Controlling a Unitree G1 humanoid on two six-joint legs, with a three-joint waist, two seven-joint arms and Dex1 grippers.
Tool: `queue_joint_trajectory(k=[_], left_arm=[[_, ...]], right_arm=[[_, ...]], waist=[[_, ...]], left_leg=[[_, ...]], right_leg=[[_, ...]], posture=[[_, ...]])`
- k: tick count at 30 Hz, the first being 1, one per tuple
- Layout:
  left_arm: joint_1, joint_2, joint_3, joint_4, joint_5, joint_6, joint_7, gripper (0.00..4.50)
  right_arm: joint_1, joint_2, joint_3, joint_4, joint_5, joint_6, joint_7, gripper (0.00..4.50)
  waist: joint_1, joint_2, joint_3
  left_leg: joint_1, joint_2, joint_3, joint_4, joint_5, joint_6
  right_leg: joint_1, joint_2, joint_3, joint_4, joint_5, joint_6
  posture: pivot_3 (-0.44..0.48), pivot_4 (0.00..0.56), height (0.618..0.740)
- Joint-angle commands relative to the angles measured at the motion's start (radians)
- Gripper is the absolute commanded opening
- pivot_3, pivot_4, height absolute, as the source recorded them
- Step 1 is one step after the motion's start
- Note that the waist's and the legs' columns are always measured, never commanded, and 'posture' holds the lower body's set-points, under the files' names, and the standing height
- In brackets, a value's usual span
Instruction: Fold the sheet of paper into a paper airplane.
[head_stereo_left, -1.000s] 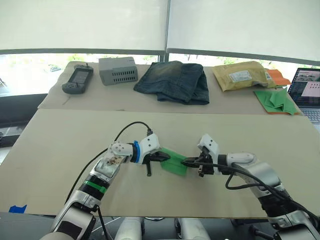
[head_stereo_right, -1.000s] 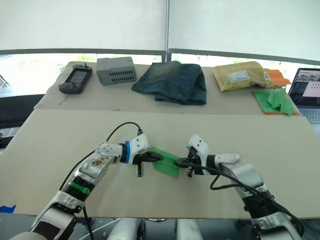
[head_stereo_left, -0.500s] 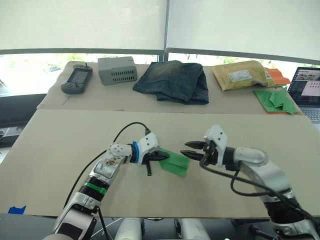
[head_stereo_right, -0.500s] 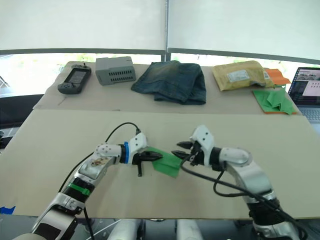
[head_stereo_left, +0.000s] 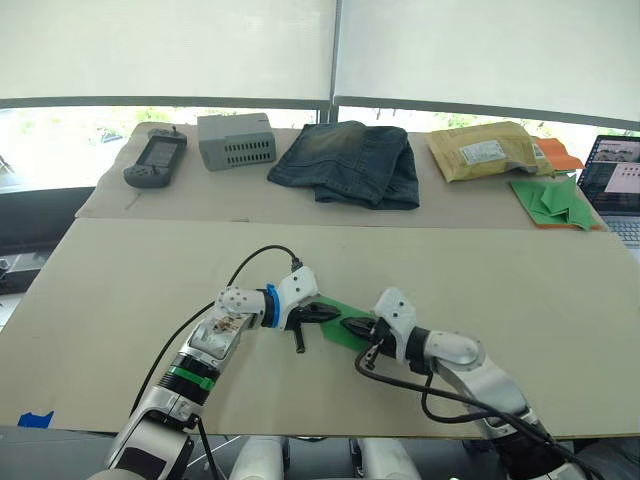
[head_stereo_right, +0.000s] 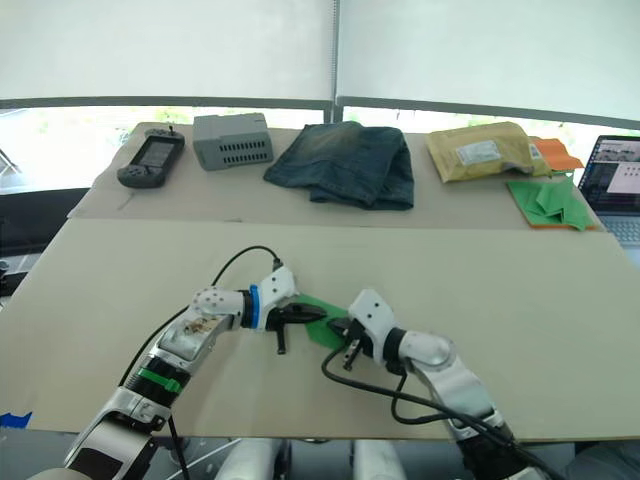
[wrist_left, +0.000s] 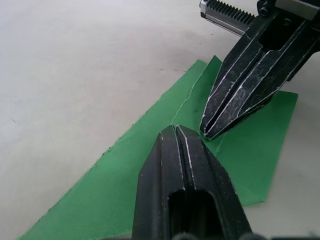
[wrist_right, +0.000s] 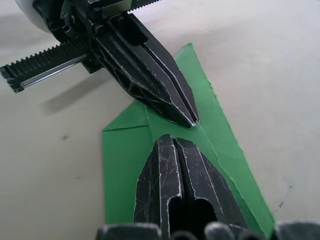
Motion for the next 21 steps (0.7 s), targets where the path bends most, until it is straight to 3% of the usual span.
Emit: queue_joint_trajectory(k=[1, 11, 15, 21], left_arm=[[0.015, 0.005, -0.027, 0.036, 0.025, 0.026, -0.009, 0.00], [-0.014, -0.010, -0.028, 0.085, 0.029, -0.017, -0.023, 0.00], [-0.018, -0.013, -0.024, 0.098, 0.030, -0.029, -0.023, 0.00], [-0.009, -0.012, -0.021, 0.088, 0.029, -0.027, -0.019, 0.00]], right_arm=[[0.055, -0.035, -0.027, 0.029, -0.014, -0.004, 0.000, 0.04], [0.192, -0.123, -0.219, 0.018, 0.100, -0.076, 0.077, 0.04], [0.178, -0.089, -0.267, -0.015, 0.163, -0.135, 0.090, 0.04], [0.081, -0.013, -0.202, -0.048, 0.143, -0.129, 0.066, 0.04]], waist=[[0.000, 0.000, 0.000], [0.004, -0.001, -0.001], [0.005, 0.000, -0.001], [0.000, 0.000, -0.001]], left_leg=[[0.000, 0.000, 0.000, 0.000, 0.000, 0.000], [0.000, 0.000, 0.000, 0.000, 0.000, 0.000], [0.000, 0.000, 0.000, 0.000, 0.000, 0.000], [-0.001, 0.000, 0.000, 0.000, 0.000, 0.000]], right_leg=[[0.000, 0.000, 0.000, 0.000, 0.000, 0.000], [0.002, -0.001, 0.000, -0.001, 0.000, 0.001], [0.002, -0.001, 0.000, -0.001, -0.001, 0.001], [0.000, -0.001, 0.000, -0.001, 0.000, 0.001]], posture=[[0.000, 0.150, 0.728], [0.000, 0.150, 0.728], [0.000, 0.150, 0.728], [0.000, 0.150, 0.728]])
